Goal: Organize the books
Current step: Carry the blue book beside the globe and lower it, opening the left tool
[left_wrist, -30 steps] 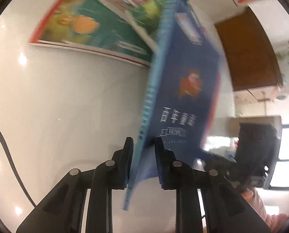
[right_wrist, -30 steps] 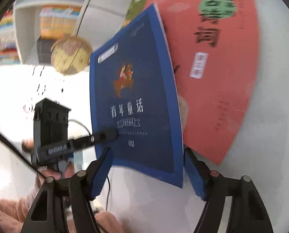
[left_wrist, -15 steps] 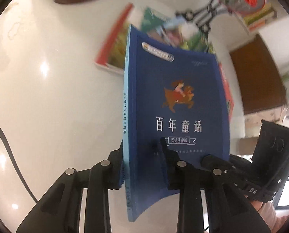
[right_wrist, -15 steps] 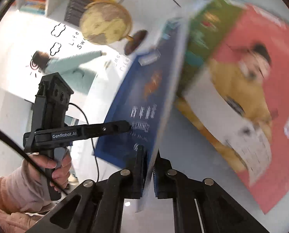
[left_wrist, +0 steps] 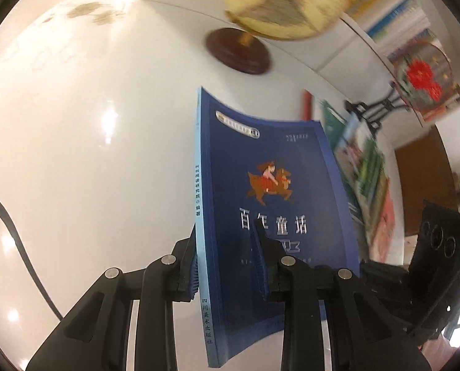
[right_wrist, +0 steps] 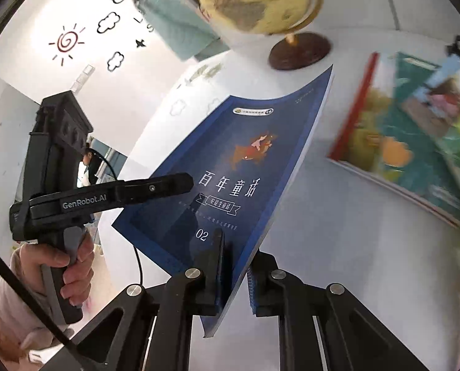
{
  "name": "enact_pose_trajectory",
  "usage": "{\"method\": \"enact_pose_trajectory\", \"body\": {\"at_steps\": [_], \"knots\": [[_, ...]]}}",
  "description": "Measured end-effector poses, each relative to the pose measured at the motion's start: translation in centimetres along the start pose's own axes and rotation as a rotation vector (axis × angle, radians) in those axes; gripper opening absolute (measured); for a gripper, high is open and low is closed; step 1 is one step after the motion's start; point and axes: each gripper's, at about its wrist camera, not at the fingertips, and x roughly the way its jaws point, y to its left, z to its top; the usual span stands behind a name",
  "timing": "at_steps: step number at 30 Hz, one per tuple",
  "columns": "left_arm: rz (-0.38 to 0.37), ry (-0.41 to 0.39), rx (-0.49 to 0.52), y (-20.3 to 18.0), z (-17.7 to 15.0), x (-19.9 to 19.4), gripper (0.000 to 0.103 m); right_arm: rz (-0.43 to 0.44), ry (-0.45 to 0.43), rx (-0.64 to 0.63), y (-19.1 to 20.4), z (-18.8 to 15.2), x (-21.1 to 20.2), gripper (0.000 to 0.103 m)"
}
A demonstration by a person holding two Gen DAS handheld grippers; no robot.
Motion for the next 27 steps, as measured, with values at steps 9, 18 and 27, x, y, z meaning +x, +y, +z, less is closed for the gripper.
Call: {"method": "enact_pose_trajectory", "body": {"at_steps": [9, 18, 27], "knots": [[0.027, 0.052, 0.016, 3.2, 1.0, 3.3, 0.024, -0.105, 0.053, 0.055, 1.4, 2.1, 5.9, 0.013], [0.098, 0.087, 0.012, 4.0, 1.3, 4.9, 0.036, -0.135, 0.124, 0.097, 1.7, 0.8, 8.2, 0.014], [0.199, 0.085, -0.015, 5.5, 1.9, 3.6, 0.042, -0.185, 0.201, 0.107, 2.1, 1.1, 8.7, 0.055]]}}
